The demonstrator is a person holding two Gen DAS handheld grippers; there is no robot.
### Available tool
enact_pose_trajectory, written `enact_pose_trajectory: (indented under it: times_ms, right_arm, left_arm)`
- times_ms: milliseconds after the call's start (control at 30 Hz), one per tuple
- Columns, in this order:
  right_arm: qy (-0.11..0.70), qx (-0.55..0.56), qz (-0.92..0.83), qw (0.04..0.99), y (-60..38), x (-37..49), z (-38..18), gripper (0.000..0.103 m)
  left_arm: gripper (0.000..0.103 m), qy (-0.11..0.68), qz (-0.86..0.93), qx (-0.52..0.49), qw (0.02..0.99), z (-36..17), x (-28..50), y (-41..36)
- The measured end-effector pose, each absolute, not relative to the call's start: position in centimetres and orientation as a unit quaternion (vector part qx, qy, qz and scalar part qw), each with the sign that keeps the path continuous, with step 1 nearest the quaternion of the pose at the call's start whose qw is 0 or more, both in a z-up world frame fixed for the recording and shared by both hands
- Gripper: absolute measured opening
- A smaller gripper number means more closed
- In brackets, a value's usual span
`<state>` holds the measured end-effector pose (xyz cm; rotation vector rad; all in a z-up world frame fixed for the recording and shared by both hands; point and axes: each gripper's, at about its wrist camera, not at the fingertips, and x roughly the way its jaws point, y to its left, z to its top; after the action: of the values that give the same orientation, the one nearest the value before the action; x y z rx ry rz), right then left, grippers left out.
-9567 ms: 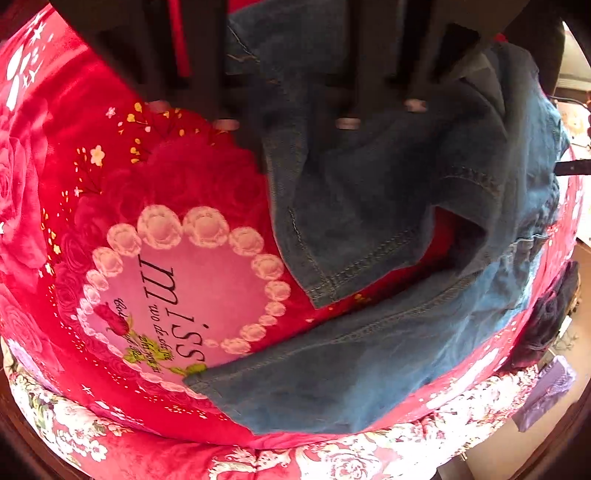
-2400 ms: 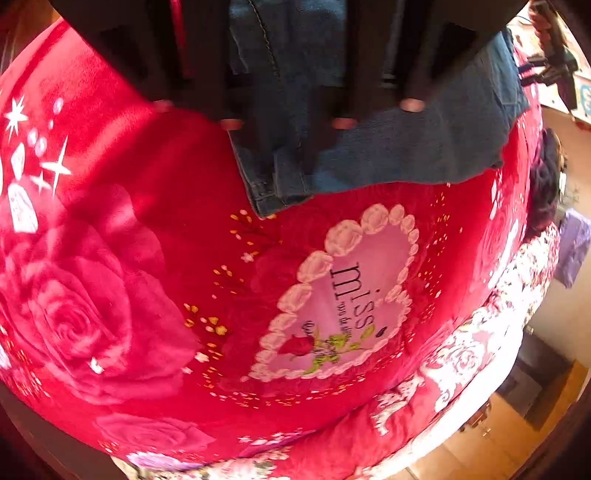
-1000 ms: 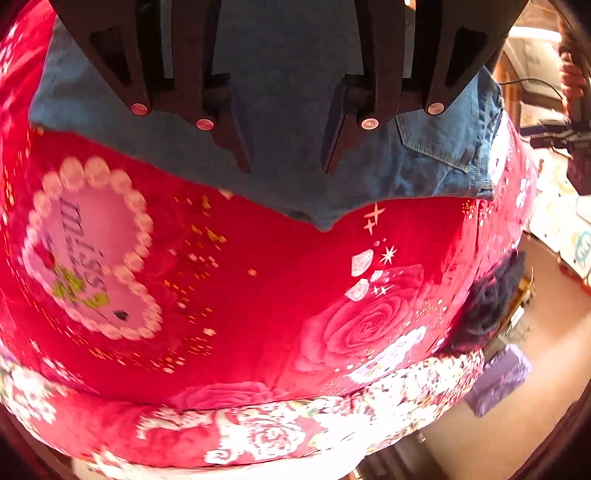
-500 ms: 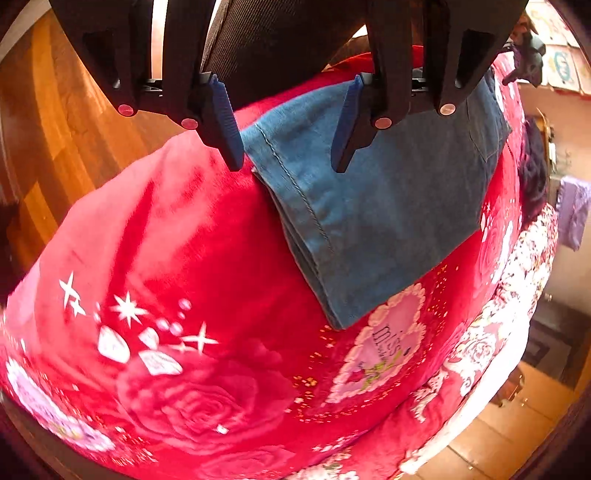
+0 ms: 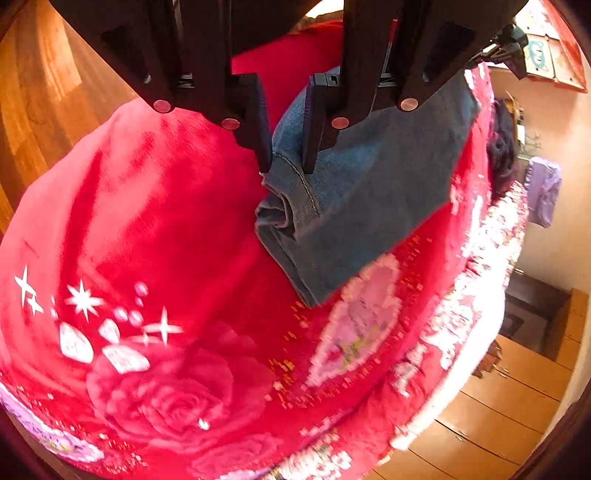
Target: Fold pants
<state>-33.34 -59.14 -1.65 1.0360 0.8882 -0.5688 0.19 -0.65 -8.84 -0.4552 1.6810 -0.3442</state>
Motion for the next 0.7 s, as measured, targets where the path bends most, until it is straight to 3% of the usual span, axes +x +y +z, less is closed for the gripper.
enact_pose_trajectory:
  times_ms: [100, 233, 533, 567, 600, 700]
  right_arm:
    - [0.363, 0.517, -0.259, 0.730, -59.1, -36.0, -2.1, 0.021]
    - [0.307, 0.562, -0.271, 0.718, -60.0, -38.8, -1.9, 0.045]
    - [0.277, 0.616, -0.208, 0.707, -60.4, -35.2, -5.3, 0.043]
    - [0.254, 0.644, -0.190, 0.696, -60.6, -34.8, -5.1, 0.033]
    - [0.218, 0.668, -0.169, 0.691, -60.7, -34.6, -4.3, 0.031]
    - [0.141, 0.668, -0.130, 0.719, -61.0, -34.1, 0.2, 0.035]
  left_arm:
    - [0.014, 0.731, -0.156, -0.220, 0.627, -8.8, -0.3, 0.5]
    - [0.017, 0.735, -0.155, -0.208, 0.627, -8.6, -0.1, 0.4]
    - [0.023, 0.750, -0.134, -0.189, 0.620, -8.8, 0.5, -1.7]
    - [0.023, 0.752, -0.133, -0.193, 0.616, -8.8, 0.6, -1.7]
    - [0.023, 0.754, -0.132, -0.197, 0.612, -8.9, 0.7, -1.6]
    - [0.023, 0.758, -0.127, -0.207, 0.606, -9.2, 0.8, -1.2]
